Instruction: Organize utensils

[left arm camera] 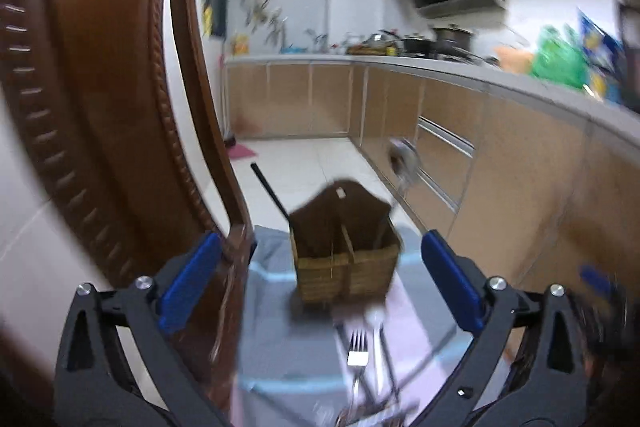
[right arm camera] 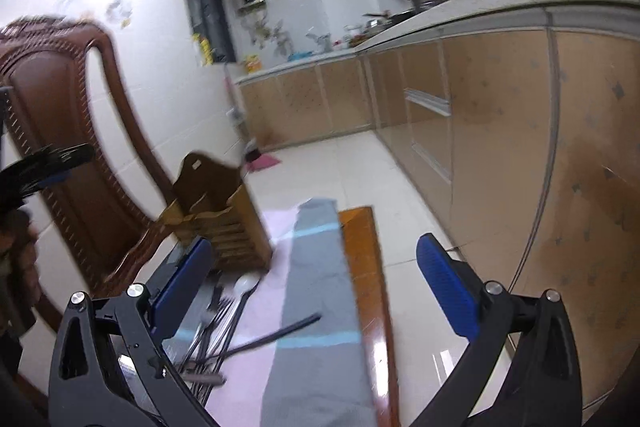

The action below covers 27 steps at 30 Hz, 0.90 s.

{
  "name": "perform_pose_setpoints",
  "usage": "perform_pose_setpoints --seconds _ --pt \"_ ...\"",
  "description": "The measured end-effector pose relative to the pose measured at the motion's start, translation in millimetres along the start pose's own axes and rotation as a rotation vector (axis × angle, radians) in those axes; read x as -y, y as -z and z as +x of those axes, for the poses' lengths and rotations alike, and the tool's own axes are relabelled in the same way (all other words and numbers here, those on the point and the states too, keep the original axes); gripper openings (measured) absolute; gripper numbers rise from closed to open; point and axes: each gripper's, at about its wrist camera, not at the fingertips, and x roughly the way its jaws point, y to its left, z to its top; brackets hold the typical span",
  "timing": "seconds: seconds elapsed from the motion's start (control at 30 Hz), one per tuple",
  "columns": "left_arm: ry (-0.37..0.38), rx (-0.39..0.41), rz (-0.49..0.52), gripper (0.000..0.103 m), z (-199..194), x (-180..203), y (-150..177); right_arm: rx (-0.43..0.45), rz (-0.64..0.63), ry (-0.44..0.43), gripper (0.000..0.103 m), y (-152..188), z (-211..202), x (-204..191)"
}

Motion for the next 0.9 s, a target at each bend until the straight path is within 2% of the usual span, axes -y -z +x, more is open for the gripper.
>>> perform_pose_setpoints --seconds 0.17,0.33,0.4,0.5,0.63,0.9 --pt "0.038 -0.08 0.068 0.099 -53.6 13.0 64.6 -0.054 -0.069 -0.053 0.099 8.6 -20.4 -23.8" --pt "-0.015 -0.124 0.089 0.099 -81.1 10.6 107.6 -0.081 -0.097 -0.083 0.099 25.9 -51.1 -40.9" --pt "-0.022 -0.142 0.102 0.099 -87.2 9.5 112.5 -0.091 -0.112 -0.087 0.099 36.5 -60.7 -44.9" --pt "-0.02 -0.126 0.078 0.099 -101.5 3.3 116.3 -0.11 -0.099 -0.107 0.099 45.8 -74.8 -46.4" --pt "-0.006 -0.124 0.032 0.099 -106.0 -2.9 117.0 -0.086 -0.097 -0.103 0.099 49.6 -89.7 -47.1" --pt "0.019 -0.111 0.05 0.099 -108.4 8.7 116.6 -0.085 -0.102 -0.092 0.099 50.1 -88.3 -47.3"
